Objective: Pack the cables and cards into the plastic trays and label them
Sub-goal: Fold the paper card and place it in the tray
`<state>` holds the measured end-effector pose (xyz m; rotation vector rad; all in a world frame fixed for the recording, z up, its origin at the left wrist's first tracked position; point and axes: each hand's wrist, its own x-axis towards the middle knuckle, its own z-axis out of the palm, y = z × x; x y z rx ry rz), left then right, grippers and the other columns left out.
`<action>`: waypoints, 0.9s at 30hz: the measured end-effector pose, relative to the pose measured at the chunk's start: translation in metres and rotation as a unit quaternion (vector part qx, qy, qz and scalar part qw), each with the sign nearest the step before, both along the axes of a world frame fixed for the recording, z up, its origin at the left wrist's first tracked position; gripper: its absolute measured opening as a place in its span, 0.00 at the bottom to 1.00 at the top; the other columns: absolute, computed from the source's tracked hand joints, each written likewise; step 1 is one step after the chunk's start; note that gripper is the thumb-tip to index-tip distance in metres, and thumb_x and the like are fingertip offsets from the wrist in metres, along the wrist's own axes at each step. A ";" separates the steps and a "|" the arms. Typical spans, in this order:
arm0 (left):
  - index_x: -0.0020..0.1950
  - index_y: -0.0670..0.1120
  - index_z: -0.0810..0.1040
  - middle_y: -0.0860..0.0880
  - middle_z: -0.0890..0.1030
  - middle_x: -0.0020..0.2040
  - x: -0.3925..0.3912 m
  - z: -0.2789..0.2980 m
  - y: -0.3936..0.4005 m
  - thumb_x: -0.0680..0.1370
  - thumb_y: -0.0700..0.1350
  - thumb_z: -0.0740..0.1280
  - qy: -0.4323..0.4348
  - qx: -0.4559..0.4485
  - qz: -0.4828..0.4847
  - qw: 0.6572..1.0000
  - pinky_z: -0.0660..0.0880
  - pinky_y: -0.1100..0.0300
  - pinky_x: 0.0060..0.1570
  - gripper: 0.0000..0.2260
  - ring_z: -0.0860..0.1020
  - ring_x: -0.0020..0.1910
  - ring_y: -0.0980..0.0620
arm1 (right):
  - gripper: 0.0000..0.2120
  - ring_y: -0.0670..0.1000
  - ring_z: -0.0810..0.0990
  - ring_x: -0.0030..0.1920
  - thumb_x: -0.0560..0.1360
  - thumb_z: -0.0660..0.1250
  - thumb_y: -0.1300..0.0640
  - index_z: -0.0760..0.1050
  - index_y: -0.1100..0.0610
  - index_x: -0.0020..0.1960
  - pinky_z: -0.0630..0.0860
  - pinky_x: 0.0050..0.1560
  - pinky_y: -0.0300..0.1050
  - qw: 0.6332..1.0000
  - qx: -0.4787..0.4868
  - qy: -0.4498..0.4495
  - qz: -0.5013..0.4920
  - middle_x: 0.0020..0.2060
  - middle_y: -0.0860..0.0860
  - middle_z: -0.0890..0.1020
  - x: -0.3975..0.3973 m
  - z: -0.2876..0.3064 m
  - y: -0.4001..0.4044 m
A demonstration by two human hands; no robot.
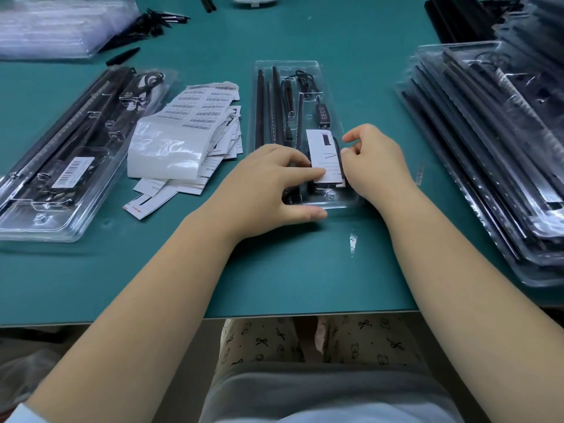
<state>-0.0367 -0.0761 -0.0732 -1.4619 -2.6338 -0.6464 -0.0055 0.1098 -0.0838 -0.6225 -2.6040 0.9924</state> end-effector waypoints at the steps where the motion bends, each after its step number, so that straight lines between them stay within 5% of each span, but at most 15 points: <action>1: 0.65 0.51 0.77 0.49 0.77 0.60 -0.001 0.001 -0.001 0.71 0.62 0.69 -0.016 0.000 -0.003 1.000 0.62 0.59 0.65 0.26 0.70 0.62 0.48 | 0.13 0.51 0.73 0.44 0.77 0.56 0.59 0.72 0.52 0.59 0.64 0.41 0.42 1.000 0.004 0.000 0.003 0.46 0.49 0.76 0.000 0.000 0.001; 5: 0.67 0.51 0.76 0.50 0.76 0.61 0.000 0.000 -0.003 0.72 0.61 0.68 -0.042 -0.003 -0.014 0.999 0.62 0.58 0.66 0.26 0.70 0.63 0.49 | 0.09 0.42 0.72 0.36 0.77 0.57 0.58 0.73 0.46 0.52 0.64 0.40 0.41 0.999 -0.012 0.003 0.034 0.38 0.42 0.75 -0.001 0.000 0.006; 9: 0.67 0.49 0.76 0.50 0.77 0.60 0.002 0.004 -0.001 0.75 0.58 0.65 -0.043 0.010 -0.002 0.999 0.64 0.54 0.66 0.23 0.71 0.62 0.49 | 0.08 0.45 0.76 0.40 0.75 0.59 0.57 0.74 0.47 0.48 0.69 0.40 0.41 0.997 -0.078 0.007 0.020 0.41 0.44 0.78 0.000 0.007 0.011; 14: 0.59 0.47 0.76 0.48 0.74 0.62 0.013 0.008 0.008 0.80 0.53 0.60 -0.032 -0.052 -0.001 0.998 0.57 0.37 0.69 0.14 0.67 0.68 0.41 | 0.09 0.45 0.76 0.32 0.73 0.61 0.63 0.77 0.54 0.38 0.72 0.36 0.40 0.981 -0.184 -0.054 0.030 0.35 0.49 0.81 0.024 0.028 0.017; 17: 0.53 0.44 0.73 0.45 0.66 0.71 0.017 0.006 0.011 0.81 0.52 0.54 -0.023 -0.074 0.009 0.997 0.53 0.32 0.69 0.14 0.64 0.69 0.38 | 0.10 0.40 0.69 0.26 0.71 0.61 0.57 0.80 0.57 0.39 0.66 0.33 0.39 0.999 -0.032 -0.029 0.008 0.24 0.42 0.76 0.060 0.036 0.013; 19: 0.55 0.45 0.71 0.49 0.62 0.75 0.016 0.005 0.013 0.81 0.53 0.49 -0.020 -0.090 0.007 0.996 0.52 0.32 0.69 0.16 0.62 0.71 0.37 | 0.14 0.40 0.72 0.30 0.69 0.57 0.53 0.82 0.49 0.41 0.63 0.33 0.41 0.999 0.042 0.019 0.016 0.25 0.40 0.75 0.091 0.039 -0.003; 21: 0.59 0.47 0.69 0.55 0.65 0.74 0.014 0.005 0.014 0.79 0.55 0.45 -0.029 -0.118 0.010 0.993 0.51 0.32 0.69 0.19 0.58 0.73 0.35 | 0.17 0.44 0.70 0.36 0.72 0.58 0.50 0.81 0.44 0.55 0.64 0.37 0.42 0.994 0.064 0.014 0.083 0.32 0.42 0.72 0.114 0.035 -0.022; 24: 0.58 0.49 0.67 0.56 0.69 0.71 0.010 0.004 0.015 0.80 0.55 0.46 -0.028 -0.116 0.006 0.993 0.51 0.32 0.69 0.16 0.58 0.73 0.35 | 0.26 0.44 0.65 0.41 0.76 0.57 0.48 0.61 0.43 0.74 0.61 0.39 0.43 0.965 0.186 -0.080 0.166 0.39 0.44 0.65 0.118 0.021 -0.039; 27: 0.55 0.51 0.67 0.55 0.71 0.70 0.010 0.003 0.014 0.81 0.54 0.48 -0.036 -0.100 0.008 0.994 0.51 0.33 0.69 0.12 0.59 0.73 0.36 | 0.30 0.52 0.70 0.51 0.78 0.51 0.45 0.45 0.42 0.77 0.60 0.41 0.46 0.929 0.303 -0.108 0.186 0.43 0.47 0.62 0.110 0.011 -0.048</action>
